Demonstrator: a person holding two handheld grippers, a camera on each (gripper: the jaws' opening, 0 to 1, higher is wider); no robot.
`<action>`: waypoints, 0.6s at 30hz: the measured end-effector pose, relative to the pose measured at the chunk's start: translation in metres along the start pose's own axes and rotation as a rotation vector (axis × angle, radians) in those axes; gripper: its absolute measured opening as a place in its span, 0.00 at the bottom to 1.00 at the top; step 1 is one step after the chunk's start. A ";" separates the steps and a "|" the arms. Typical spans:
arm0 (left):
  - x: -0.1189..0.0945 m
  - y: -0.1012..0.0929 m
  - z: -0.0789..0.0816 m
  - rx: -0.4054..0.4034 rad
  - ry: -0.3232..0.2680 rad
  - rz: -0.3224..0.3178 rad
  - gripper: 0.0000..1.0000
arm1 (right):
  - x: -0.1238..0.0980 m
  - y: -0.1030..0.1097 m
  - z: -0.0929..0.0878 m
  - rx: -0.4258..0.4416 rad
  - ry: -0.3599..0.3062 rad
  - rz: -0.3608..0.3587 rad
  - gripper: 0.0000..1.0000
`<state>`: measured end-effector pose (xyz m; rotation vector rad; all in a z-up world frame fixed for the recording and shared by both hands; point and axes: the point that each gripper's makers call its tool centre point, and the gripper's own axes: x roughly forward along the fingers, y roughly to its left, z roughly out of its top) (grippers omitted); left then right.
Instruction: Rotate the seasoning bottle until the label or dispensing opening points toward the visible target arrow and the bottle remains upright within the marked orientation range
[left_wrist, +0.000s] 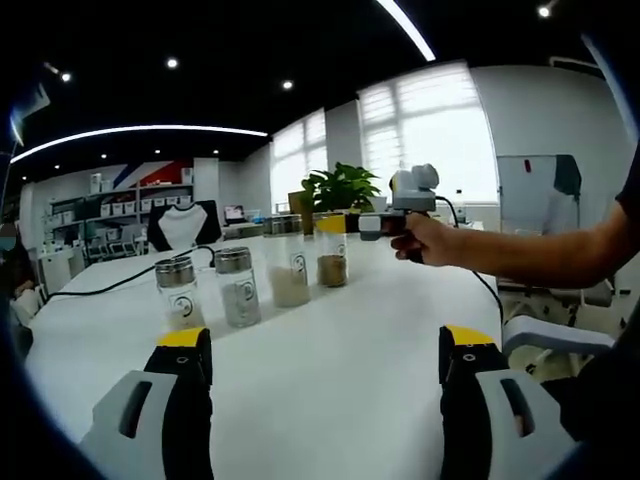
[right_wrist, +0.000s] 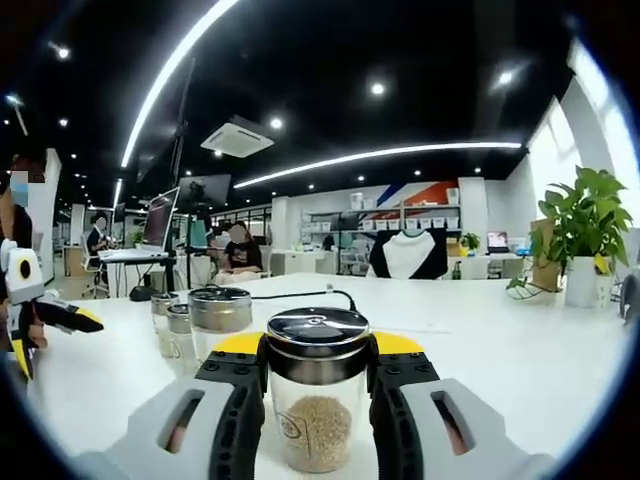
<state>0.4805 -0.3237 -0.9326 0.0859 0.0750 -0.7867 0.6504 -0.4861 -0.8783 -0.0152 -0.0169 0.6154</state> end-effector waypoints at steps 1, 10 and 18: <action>0.000 0.000 0.000 0.000 -0.001 -0.001 1.00 | 0.000 0.000 0.000 -0.002 0.000 0.002 0.37; 0.001 -0.001 -0.001 0.004 0.004 -0.001 1.00 | 0.000 0.001 -0.001 0.007 -0.017 0.040 0.37; 0.001 -0.001 -0.001 0.003 0.007 0.000 1.00 | 0.000 0.005 -0.001 0.009 -0.008 0.061 0.37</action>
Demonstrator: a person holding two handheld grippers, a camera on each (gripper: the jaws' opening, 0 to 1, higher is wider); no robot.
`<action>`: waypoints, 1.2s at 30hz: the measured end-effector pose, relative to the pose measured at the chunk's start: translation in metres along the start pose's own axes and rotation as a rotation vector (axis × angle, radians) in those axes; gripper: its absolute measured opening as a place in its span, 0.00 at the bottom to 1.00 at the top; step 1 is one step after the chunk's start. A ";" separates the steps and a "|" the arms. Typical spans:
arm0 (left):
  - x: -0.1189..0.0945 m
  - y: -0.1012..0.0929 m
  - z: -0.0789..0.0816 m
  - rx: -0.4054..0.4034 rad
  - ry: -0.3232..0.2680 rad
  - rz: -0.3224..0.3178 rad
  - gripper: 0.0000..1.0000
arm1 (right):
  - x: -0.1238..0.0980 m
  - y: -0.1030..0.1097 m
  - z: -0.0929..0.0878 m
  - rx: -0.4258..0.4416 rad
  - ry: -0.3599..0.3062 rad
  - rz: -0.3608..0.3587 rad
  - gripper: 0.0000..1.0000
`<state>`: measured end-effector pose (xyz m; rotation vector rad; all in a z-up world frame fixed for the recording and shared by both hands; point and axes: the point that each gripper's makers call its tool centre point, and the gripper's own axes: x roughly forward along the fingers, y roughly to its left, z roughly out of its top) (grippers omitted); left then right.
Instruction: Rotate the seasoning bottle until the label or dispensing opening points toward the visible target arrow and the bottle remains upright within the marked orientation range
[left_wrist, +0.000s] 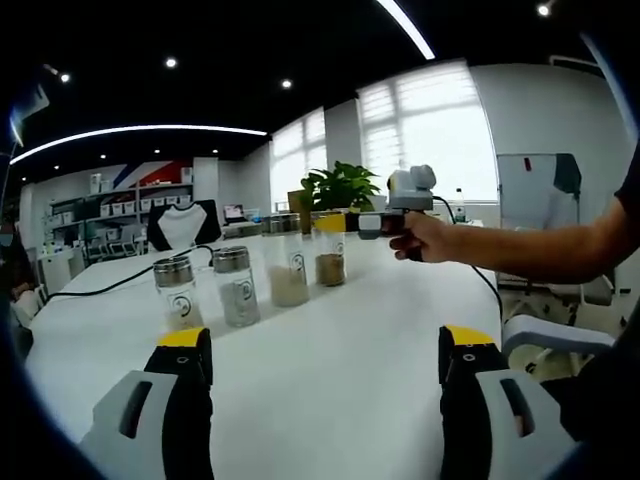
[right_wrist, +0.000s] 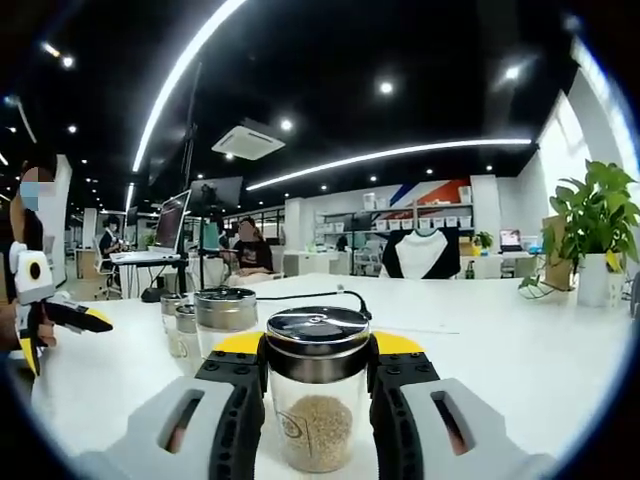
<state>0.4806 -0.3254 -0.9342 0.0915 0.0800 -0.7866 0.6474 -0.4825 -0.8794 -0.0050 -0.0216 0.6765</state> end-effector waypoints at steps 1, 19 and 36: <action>0.000 0.000 0.000 -0.001 0.000 0.000 1.00 | 0.000 0.000 0.000 -0.001 0.001 0.002 0.37; -0.002 0.004 0.000 -0.004 0.004 0.010 0.99 | 0.000 0.001 -0.007 -0.041 0.057 -0.008 0.37; -0.009 0.019 0.001 -0.012 -0.007 0.048 0.99 | -0.033 0.008 0.002 -0.051 0.043 -0.059 0.54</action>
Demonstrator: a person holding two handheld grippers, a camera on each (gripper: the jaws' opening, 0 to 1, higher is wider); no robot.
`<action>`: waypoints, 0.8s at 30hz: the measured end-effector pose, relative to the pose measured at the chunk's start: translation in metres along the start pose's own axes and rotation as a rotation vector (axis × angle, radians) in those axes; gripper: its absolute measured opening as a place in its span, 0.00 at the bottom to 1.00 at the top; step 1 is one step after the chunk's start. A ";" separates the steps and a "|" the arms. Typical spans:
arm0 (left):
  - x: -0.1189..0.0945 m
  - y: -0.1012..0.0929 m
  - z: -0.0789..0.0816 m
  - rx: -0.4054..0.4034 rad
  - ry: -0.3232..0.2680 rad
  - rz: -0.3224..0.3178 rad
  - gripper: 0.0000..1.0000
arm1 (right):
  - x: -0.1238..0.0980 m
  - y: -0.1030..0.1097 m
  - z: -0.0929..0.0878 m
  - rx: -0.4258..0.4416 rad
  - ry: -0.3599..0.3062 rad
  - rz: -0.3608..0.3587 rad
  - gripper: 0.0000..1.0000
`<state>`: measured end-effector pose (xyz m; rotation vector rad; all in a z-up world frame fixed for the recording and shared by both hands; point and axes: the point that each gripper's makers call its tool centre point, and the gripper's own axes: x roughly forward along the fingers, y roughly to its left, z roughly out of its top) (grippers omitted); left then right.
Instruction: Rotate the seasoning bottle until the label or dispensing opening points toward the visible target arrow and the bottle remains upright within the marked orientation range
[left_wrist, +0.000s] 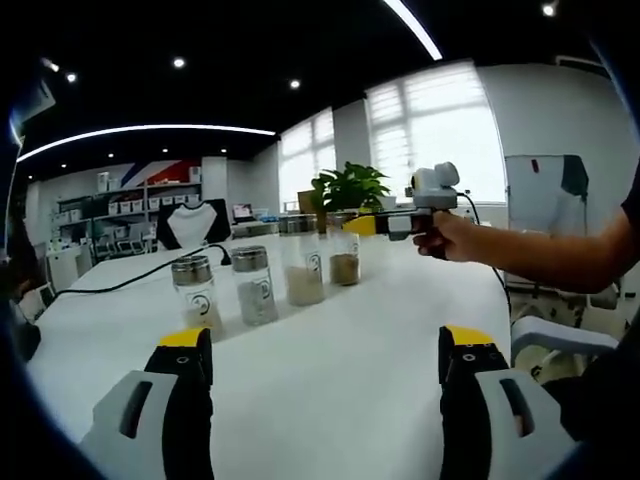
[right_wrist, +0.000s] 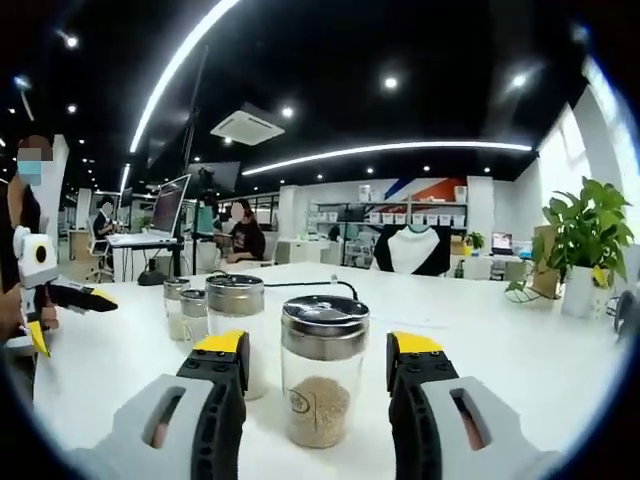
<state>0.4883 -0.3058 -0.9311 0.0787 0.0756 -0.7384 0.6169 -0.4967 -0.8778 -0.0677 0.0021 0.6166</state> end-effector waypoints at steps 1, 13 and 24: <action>-0.001 0.002 0.001 -0.002 -0.006 0.008 0.99 | -0.007 0.001 0.002 0.017 -0.017 -0.017 0.54; -0.011 0.022 0.005 -0.019 -0.041 0.075 1.00 | -0.057 0.046 -0.011 0.046 -0.061 0.003 0.83; -0.016 0.033 0.006 -0.019 -0.051 0.111 1.00 | -0.069 0.071 -0.027 0.114 -0.046 -0.021 0.99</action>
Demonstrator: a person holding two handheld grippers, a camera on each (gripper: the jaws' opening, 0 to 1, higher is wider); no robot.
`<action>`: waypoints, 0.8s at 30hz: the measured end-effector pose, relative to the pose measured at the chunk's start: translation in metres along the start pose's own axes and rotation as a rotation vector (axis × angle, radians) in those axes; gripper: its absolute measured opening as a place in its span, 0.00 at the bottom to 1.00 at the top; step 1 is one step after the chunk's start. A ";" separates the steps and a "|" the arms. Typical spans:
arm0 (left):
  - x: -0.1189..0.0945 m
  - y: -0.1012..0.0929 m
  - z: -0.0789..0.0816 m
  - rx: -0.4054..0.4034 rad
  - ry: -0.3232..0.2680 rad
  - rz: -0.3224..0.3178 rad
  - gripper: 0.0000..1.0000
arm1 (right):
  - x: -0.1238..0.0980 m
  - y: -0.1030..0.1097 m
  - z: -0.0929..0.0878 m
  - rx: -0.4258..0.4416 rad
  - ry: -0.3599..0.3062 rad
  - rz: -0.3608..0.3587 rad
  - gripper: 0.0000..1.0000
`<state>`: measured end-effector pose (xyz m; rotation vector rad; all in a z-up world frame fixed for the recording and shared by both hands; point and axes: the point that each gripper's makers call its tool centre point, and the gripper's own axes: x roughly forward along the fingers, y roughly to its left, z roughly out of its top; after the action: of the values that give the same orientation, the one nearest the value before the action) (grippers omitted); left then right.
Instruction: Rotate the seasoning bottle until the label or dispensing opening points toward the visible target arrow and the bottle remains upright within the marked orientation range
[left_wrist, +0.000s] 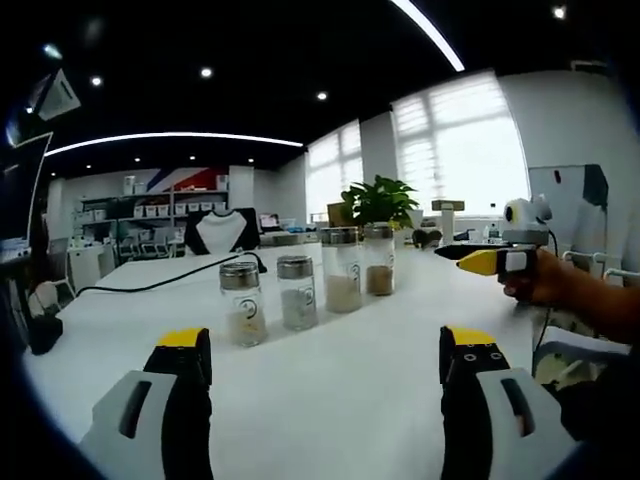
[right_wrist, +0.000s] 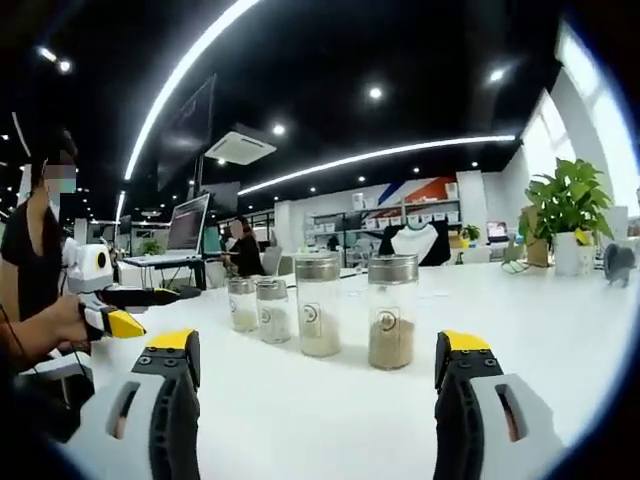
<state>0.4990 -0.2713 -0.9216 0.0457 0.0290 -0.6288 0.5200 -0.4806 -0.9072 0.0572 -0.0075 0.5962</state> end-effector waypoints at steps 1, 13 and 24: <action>-0.001 0.001 0.001 0.003 -0.001 0.003 1.00 | 0.001 -0.001 0.000 0.000 -0.001 -0.004 0.99; -0.002 0.006 0.002 -0.005 -0.007 0.008 1.00 | 0.003 0.003 0.000 -0.015 0.002 -0.038 0.99; -0.002 0.008 0.000 -0.009 -0.002 0.011 0.99 | 0.009 0.021 -0.002 -0.033 0.024 0.009 0.95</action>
<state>0.5021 -0.2641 -0.9214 0.0360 0.0295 -0.6173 0.5153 -0.4580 -0.9082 0.0178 0.0060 0.6058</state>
